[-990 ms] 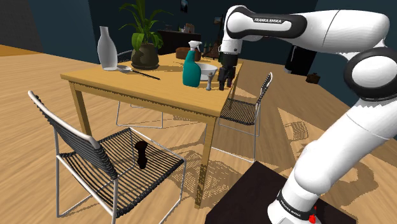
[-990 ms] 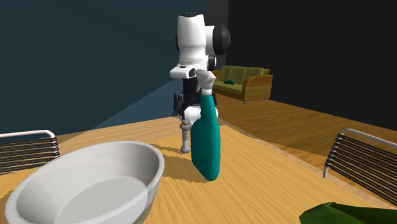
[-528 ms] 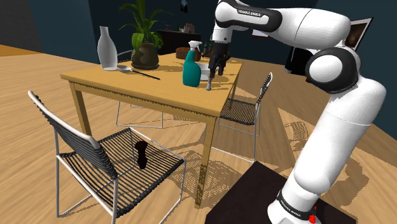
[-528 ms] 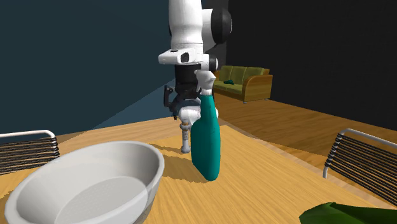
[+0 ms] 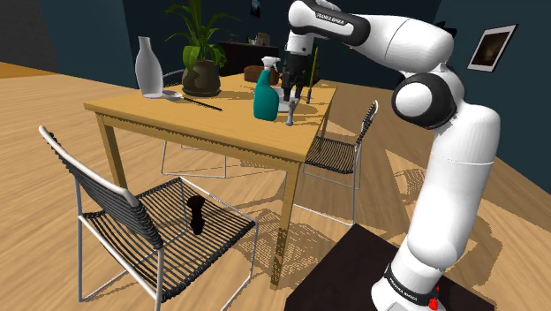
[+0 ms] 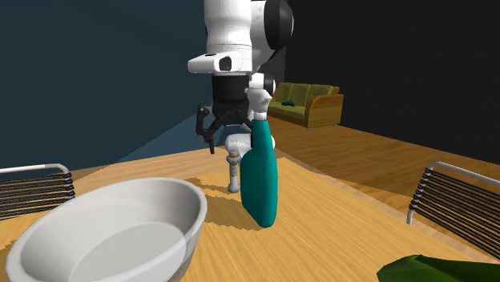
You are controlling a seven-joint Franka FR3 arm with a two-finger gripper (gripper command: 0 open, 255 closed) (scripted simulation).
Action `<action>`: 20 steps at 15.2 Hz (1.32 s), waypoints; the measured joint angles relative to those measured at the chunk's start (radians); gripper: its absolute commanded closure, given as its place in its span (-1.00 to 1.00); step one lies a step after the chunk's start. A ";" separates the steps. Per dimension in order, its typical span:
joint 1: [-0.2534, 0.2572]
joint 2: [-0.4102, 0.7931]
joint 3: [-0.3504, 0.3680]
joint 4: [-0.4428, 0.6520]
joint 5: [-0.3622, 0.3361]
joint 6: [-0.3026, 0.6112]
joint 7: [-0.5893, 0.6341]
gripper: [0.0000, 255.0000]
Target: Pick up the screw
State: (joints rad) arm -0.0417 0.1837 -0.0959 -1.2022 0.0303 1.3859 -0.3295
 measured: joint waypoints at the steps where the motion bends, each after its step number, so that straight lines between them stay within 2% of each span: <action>1: 0.000 -0.007 0.000 -0.023 -0.001 0.017 0.000 -1.00; 4: 0.003 -0.027 0.001 -0.088 -0.003 0.062 0.001 -1.00; 5: 0.003 -0.031 0.001 -0.100 -0.004 0.070 0.001 1.00; 15: 0.003 -0.034 0.001 -0.108 -0.004 0.076 0.001 1.00; 20: 0.001 -0.002 0.001 -0.011 0.000 0.010 0.001 1.00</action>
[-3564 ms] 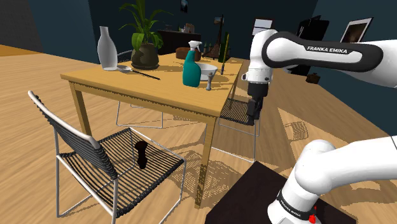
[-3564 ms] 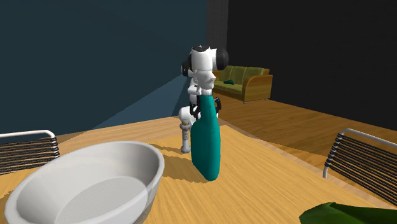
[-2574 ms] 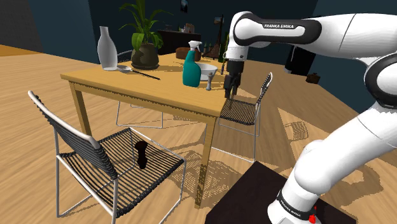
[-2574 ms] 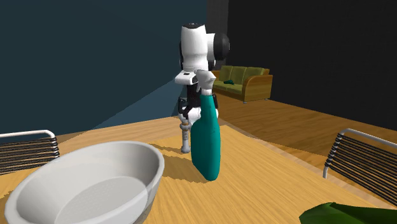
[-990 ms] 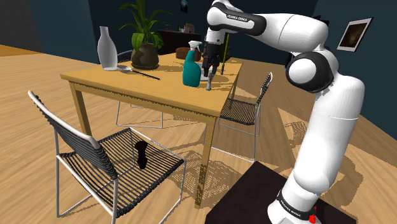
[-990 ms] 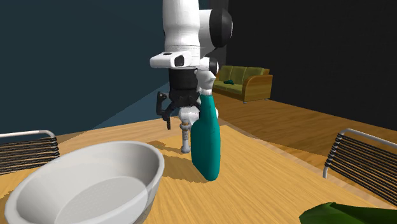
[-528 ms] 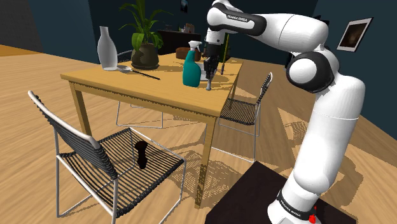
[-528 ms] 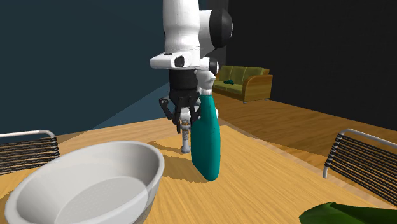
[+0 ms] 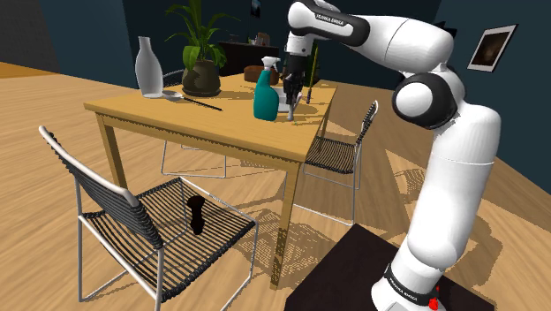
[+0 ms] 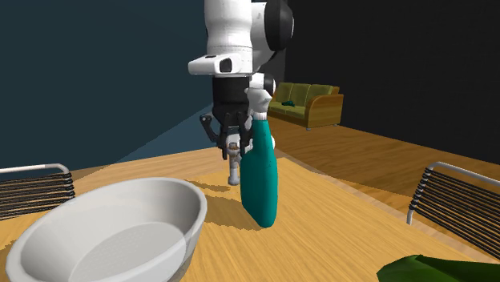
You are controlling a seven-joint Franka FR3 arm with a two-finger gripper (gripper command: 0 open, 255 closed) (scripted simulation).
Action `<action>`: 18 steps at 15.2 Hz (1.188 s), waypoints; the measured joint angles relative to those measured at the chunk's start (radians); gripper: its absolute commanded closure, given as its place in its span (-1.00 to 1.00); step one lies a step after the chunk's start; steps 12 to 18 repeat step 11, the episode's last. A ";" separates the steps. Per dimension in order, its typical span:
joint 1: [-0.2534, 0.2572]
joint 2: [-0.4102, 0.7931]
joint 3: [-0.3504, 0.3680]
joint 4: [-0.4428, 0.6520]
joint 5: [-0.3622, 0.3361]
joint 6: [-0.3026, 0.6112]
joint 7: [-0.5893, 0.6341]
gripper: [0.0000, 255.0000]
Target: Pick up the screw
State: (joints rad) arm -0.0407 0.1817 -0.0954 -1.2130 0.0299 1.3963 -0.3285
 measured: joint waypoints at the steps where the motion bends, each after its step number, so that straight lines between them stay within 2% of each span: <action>1: -0.001 0.009 -0.001 0.025 0.001 -0.016 -0.001 1.00; 7: -0.007 0.084 -0.001 0.224 0.010 -0.140 0.000 1.00; 11: -0.018 0.164 -0.002 0.406 0.020 -0.242 -0.001 1.00; 18: -0.018 0.164 -0.002 0.406 0.020 -0.242 -0.001 1.00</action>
